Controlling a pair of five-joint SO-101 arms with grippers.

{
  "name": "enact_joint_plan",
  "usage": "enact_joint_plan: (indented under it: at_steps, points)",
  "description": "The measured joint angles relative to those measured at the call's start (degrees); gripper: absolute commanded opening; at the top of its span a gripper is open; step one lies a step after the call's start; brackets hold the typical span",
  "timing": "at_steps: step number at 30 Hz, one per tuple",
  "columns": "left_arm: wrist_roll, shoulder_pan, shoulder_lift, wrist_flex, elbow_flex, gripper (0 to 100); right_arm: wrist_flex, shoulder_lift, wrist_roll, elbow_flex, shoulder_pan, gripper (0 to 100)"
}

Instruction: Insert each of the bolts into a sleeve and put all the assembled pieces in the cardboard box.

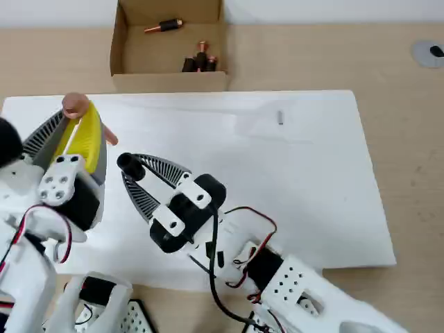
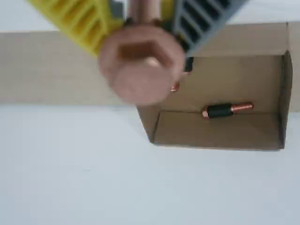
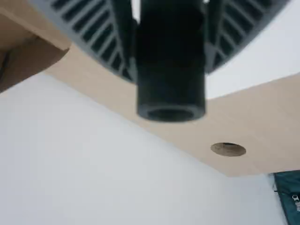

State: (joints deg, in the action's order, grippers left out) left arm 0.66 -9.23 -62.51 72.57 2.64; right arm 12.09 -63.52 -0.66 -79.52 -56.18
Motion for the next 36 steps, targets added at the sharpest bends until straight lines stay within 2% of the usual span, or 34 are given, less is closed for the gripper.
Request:
enact_joint_plan:
  at_steps: [10, 18, 36]
  points:
    - [0.0, -5.9, -0.3, 4.7, 0.3, 1, 0.1, 0.0, 0.1, -0.1, 0.0, 1.0]
    - [-1.8, -2.9, -0.3, 4.9, 0.3, 1, 0.1, 0.0, 0.1, -0.1, 0.0, 1.0]
    - [-1.8, -2.5, -0.2, 5.2, 3.3, 1, 3.2, 0.0, 0.1, -0.2, 0.0, 0.9]
